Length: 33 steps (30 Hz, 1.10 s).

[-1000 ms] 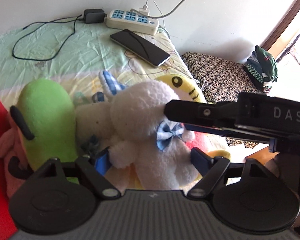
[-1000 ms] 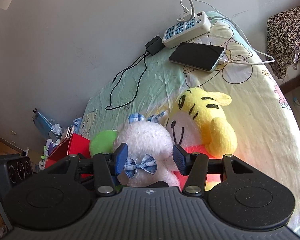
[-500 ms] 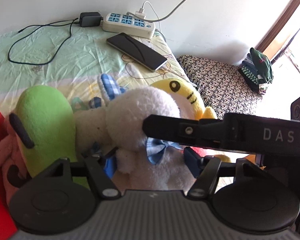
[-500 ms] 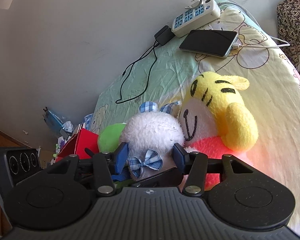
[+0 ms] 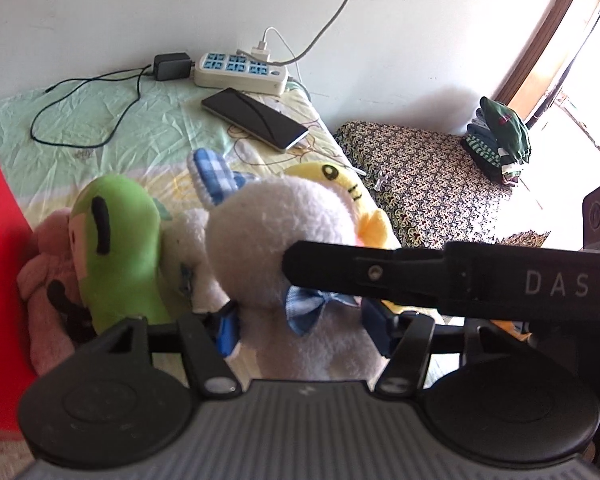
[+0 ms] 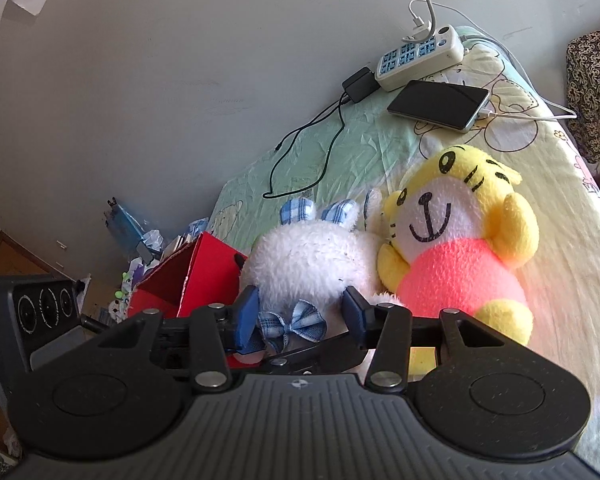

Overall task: Organize objects
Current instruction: 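Close the right gripper on the white bunny's body, then carry the bunny into the red box and open the right gripper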

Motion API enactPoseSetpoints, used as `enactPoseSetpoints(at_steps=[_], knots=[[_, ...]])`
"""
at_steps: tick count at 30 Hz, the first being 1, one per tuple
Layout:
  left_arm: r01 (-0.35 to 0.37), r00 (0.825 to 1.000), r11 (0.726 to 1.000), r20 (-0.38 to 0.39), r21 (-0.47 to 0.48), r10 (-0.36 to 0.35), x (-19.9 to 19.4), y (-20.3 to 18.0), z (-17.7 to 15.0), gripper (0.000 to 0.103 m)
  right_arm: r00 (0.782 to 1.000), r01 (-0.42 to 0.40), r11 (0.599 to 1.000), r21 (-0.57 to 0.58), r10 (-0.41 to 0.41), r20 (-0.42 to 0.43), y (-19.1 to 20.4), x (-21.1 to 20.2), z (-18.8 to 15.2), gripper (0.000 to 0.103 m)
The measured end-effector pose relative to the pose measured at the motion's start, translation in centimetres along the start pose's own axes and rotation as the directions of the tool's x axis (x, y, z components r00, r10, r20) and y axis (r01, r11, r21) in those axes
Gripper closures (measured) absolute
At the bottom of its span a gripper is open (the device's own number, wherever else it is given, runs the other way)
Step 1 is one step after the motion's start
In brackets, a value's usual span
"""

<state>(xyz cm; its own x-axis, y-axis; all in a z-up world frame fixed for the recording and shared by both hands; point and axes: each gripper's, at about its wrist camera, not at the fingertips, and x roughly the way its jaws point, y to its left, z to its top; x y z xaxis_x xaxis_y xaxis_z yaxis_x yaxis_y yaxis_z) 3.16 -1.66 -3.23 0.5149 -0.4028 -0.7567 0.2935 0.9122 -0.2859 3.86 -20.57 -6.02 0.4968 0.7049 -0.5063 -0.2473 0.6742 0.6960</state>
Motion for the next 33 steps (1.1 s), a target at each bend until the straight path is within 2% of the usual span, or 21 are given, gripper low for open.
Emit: enactPoseSetpoints(at_steps=[8,19,26,33], knots=[[-0.065,0.995,0.998,0.078,-0.005,0.065,-4.6,-0.6,-1.9,0.040,0.997,-0.080,0.996,-0.039,0.080,-0.011,2.6,-1.1,-1.2,0.054],[-0.166,0.967,0.985,0.191,-0.039,0.170,-11.5,2.8,-3.0,0.040,0.981,-0.191,0.973,-0.132,0.187,-0.044,9.4,1.4,-1.2,0.054],[-0.211,0.953,0.977,0.217,-0.033,0.213,-15.1,8.1,-2.9,0.040,0.975,-0.220,0.964,-0.152,0.214,-0.052,14.4,5.6,-1.9,0.054],[-0.284,0.937,0.958,0.201,-0.031,0.285,-17.9,15.9,-3.3,0.040,0.967,-0.250,0.962,-0.107,0.242,-0.084,18.8,12.0,-3.6,0.054]])
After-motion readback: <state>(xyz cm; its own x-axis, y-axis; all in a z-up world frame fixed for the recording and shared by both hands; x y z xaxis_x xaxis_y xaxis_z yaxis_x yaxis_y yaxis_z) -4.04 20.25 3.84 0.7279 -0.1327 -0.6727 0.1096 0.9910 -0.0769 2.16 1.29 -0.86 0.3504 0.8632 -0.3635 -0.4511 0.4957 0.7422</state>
